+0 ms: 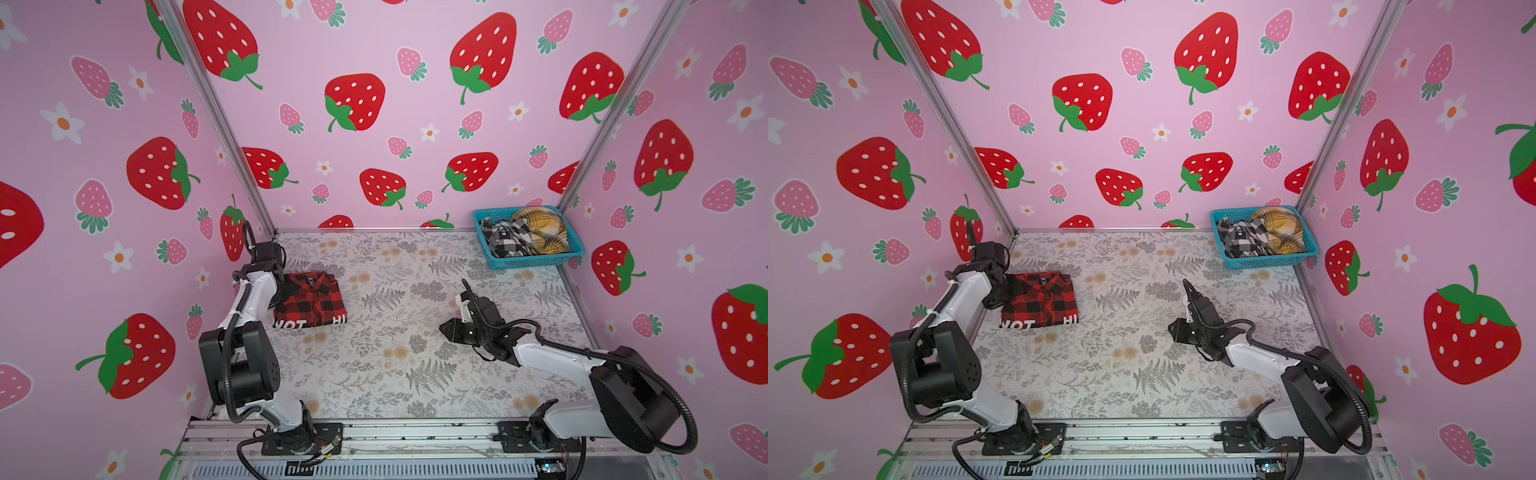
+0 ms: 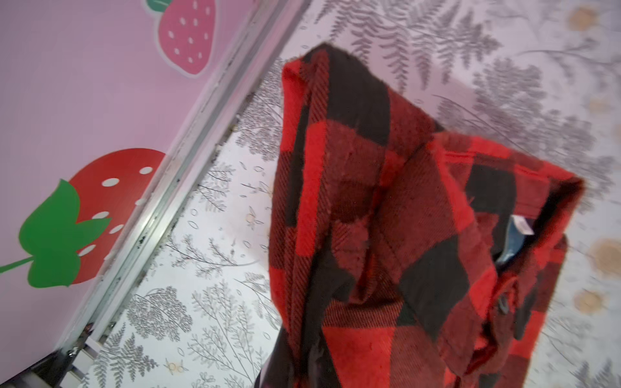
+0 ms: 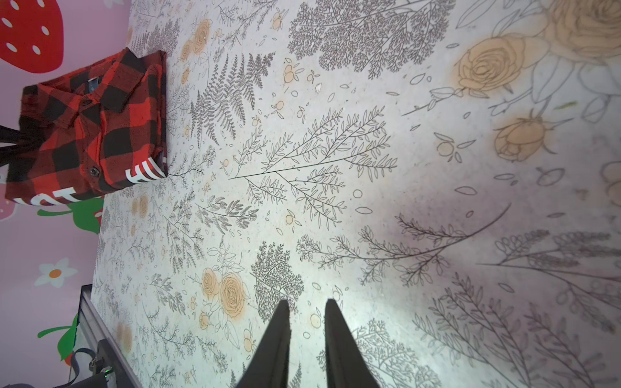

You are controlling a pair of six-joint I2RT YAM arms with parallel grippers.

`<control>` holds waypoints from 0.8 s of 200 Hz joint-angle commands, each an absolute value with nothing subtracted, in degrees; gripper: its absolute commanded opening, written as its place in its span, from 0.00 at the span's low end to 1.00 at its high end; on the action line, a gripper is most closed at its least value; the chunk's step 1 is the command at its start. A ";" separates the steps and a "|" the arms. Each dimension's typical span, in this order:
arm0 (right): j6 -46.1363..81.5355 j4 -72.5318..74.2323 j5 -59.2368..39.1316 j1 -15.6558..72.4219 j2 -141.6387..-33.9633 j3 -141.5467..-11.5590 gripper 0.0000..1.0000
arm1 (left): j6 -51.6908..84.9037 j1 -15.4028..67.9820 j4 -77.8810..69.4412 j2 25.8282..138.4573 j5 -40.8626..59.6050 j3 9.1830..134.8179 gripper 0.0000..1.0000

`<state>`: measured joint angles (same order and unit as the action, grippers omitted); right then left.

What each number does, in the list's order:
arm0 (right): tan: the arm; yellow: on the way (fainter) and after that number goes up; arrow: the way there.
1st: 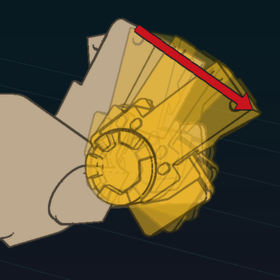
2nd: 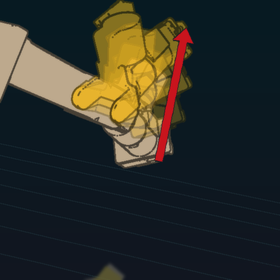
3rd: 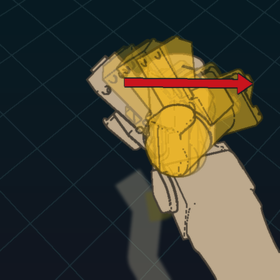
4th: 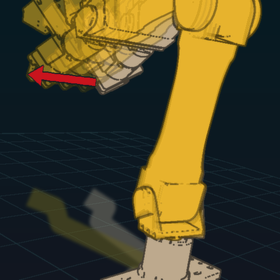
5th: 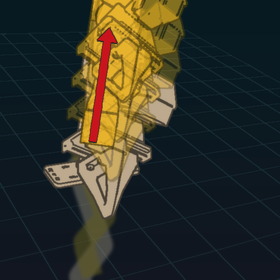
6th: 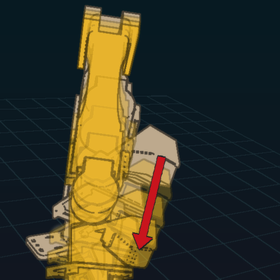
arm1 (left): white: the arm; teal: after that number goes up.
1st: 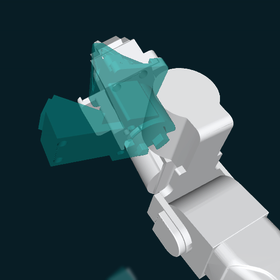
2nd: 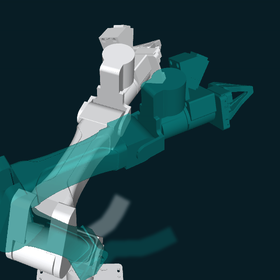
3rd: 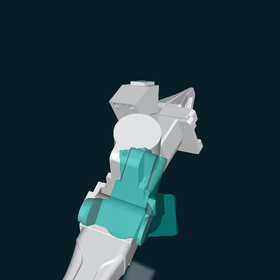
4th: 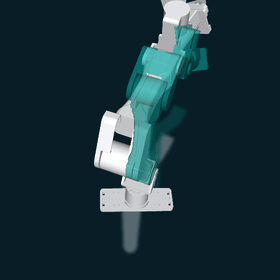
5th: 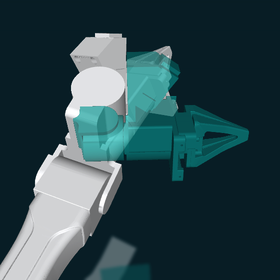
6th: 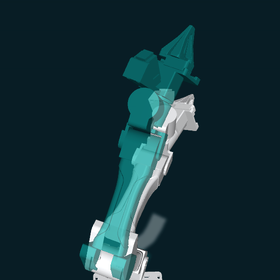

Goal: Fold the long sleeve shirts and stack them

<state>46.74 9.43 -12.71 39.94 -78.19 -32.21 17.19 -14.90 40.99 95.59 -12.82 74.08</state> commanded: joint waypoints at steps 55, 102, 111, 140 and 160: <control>45.71 11.42 -15.84 38.97 -79.62 -31.91 0.22 | 11.09 -21.35 40.63 113.79 -16.02 89.76 0.00; 46.03 12.43 -17.36 37.88 -81.70 -32.00 0.22 | 7.41 -21.77 41.21 121.92 -17.44 98.17 0.00; 46.22 12.64 -17.49 37.75 -81.91 -31.91 0.22 | 6.98 -21.72 41.43 123.62 -17.26 99.34 0.00; 46.53 13.02 -17.84 37.44 -82.78 -32.08 0.21 | 6.17 -21.62 42.59 128.38 -16.97 103.82 0.00; 46.59 13.05 -18.02 37.36 -83.15 -32.21 0.21 | 6.36 -21.63 43.75 130.93 -17.82 107.30 0.18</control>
<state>46.44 11.79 -17.28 37.69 -82.26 -32.21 7.33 -21.50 41.21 128.29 -16.05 102.15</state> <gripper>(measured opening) 0.216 0.088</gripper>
